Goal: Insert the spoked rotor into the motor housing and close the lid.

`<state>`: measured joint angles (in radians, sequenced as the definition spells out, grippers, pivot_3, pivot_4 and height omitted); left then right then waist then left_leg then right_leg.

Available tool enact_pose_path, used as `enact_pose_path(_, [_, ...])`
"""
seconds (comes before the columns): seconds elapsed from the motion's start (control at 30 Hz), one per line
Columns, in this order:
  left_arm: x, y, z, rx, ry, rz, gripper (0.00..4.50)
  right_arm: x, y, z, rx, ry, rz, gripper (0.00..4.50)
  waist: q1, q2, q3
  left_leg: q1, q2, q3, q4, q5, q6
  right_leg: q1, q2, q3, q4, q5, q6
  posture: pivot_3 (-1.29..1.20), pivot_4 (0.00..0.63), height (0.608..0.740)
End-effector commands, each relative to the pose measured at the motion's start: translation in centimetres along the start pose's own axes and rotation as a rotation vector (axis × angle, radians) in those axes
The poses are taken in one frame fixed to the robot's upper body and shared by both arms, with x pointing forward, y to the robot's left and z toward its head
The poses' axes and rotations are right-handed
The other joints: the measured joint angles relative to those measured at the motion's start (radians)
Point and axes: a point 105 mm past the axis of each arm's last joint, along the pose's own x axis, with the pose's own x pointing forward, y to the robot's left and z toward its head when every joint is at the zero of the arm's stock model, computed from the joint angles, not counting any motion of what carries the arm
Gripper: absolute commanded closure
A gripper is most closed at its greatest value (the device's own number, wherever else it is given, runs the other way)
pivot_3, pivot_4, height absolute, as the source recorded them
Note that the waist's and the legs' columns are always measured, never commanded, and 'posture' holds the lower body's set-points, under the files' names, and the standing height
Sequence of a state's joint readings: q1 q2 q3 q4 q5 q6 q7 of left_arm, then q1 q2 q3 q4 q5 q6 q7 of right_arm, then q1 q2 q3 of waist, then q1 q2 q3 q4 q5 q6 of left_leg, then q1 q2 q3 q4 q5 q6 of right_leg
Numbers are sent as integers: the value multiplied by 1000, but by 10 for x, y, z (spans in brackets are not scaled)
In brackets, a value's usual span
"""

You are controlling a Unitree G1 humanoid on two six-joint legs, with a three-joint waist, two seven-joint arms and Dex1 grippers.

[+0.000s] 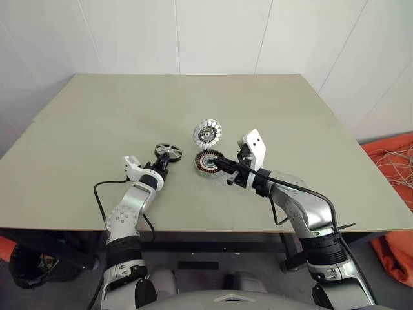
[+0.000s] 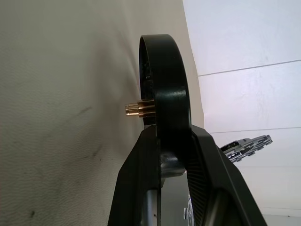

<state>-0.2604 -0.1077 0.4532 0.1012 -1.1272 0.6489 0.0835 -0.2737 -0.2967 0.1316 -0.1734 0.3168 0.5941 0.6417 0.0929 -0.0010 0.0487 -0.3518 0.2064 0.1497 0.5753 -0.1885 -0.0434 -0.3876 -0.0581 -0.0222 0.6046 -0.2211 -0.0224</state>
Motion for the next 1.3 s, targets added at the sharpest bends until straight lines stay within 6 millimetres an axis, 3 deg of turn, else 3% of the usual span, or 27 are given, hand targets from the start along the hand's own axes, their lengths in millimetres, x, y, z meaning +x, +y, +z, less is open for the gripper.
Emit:
enact_pose_path(0.03, [-14, -16, 7, -15, -15, -85, 4096, -3, 5, 18, -51, -53, 13, 4500, 0, 0, 0, 0, 0, 0, 0, 0, 0, 0, 0, 0, 0, 0, 0, 0, 0, 740])
enact_pose_path(0.27, [-47, -35, -11, -25, 126, -208, 4096, -2, 3, 13, -51, -42, 7, 4500, 3, -1, 1, -1, 0, 0, 0, 0, 0, -1, 0, 0, 0, 0, 0, 0, 0, 740])
enact_pose_path(0.4, [-53, -46, -27, -31, 223, -275, 4096, -2, 3, 8, -52, -35, 13, 4500, 3, -1, 1, -1, 0, 0, 0, 0, 0, -1, 0, 0, 0, 0, 0, 0, 0, 740])
enact_pose_path(0.53, [-50, -58, -37, -24, 290, -347, 4096, -4, 3, 1, -52, -30, 13, 4500, 3, -1, 2, -1, 0, 0, 0, 0, 0, -1, 0, 0, 0, 0, 1, 0, 0, 740])
enact_pose_path(0.83, [-23, -62, -53, -6, 375, -359, 4096, -12, 3, -1, -46, -31, -4, 4500, 2, -1, 2, -1, 0, 0, 0, 0, 0, -1, 0, 0, 0, 0, 1, 0, 0, 740])
enact_pose_path(0.97, [-17, -63, -70, -3, 436, -358, 4096, -14, 2, -1, -41, -30, -8, 4500, 3, -1, 2, -1, -1, 0, 0, 0, 0, -1, 0, 0, 0, 0, 1, 0, 0, 740])
enact_pose_path(1.3, [-6, -56, -73, 10, 436, -333, 4096, -17, 4, -2, -39, -31, -8, 4500, 3, -1, 2, -1, 0, 0, 0, 0, 0, 0, 0, 0, 0, 0, 1, 0, 0, 740])
